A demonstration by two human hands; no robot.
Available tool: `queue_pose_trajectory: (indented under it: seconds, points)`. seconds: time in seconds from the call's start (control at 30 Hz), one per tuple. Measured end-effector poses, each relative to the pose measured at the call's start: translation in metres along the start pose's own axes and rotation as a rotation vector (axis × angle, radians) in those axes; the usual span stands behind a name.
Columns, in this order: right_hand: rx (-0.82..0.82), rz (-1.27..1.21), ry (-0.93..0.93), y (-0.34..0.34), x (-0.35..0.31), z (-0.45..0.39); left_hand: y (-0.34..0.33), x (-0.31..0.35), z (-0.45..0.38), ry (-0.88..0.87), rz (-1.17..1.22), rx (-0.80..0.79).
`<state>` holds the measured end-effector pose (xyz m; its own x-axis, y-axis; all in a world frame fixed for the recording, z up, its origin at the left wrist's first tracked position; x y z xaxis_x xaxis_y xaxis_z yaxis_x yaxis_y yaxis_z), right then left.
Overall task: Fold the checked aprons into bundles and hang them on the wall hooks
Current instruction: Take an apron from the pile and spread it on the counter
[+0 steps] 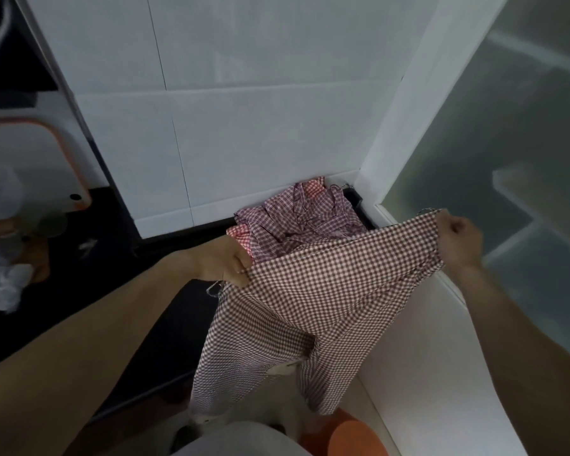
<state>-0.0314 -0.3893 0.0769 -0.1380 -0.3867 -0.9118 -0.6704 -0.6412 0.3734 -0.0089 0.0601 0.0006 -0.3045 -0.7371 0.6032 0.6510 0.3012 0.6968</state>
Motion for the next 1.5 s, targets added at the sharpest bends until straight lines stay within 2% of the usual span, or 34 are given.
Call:
queue_pose_trajectory:
  seconds: [0.37, 0.5, 0.67, 0.8, 0.9, 0.97, 1.07, 1.13, 1.2, 1.27, 1.33, 1.37, 1.5]
  points:
    - [-0.042, 0.106, -0.055, -0.002, 0.012, -0.008, -0.013, -0.005, -0.006, 0.010, 0.012, -0.004]
    - [-0.038, 0.103, -0.062, -0.005, 0.015, -0.003, 0.000, -0.015, -0.008, 0.032, -0.025, 0.152]
    - [0.011, 0.038, -0.078, -0.003, 0.021, 0.002, 0.026, -0.009, 0.004, -0.037, -0.001, 0.199]
    - [-0.008, 0.021, -0.089, -0.011, 0.022, 0.006, 0.078, 0.007, 0.014, -0.004, -0.276, 0.431]
    - [-0.081, -0.002, -0.194, -0.024, 0.029, 0.004, 0.086, -0.005, 0.008, 0.115, -0.359, 0.336]
    - [-0.113, -0.045, -0.278, -0.027, 0.034, 0.004, 0.079, -0.018, 0.009, 0.154, -0.215, 0.214]
    - [-0.129, -0.073, -0.295, -0.027, 0.033, 0.001, 0.066, -0.030, 0.019, 0.218, 0.050, 0.054]
    - [-0.156, -0.086, -0.282, -0.031, 0.029, 0.000, 0.066, -0.038, 0.021, 0.262, -0.022, 0.032]
    - [-0.200, -0.062, -0.264, -0.038, 0.024, -0.002, 0.078, -0.046, 0.021, 0.342, -0.244, 0.114]
    - [-0.206, -0.063, -0.228, -0.044, 0.013, -0.005, 0.104, -0.047, 0.025, 0.429, -0.415, 0.324]
    - [-0.160, -0.039, -0.169, -0.042, -0.003, -0.008, 0.121, -0.042, 0.029, 0.461, -0.432, 0.456]
    - [-0.138, -0.031, -0.145, -0.039, -0.008, -0.010, 0.121, -0.042, 0.027, 0.448, -0.379, 0.425]
    - [-0.079, 0.057, -0.198, -0.019, 0.002, -0.015, 0.091, -0.043, 0.026, 0.333, -0.057, 0.111]
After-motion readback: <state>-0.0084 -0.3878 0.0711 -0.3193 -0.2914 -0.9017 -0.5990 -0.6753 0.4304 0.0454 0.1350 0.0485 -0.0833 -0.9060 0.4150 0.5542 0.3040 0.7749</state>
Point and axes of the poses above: each hand's wrist, its own z-axis away from the middle knuckle, its own y-axis out of the back of the hand, x = y × z, the point moved 9 cm from there along -z, towards the middle knuckle, and after that the axes turned 12 degrees about -z, right-handed, at the moved point
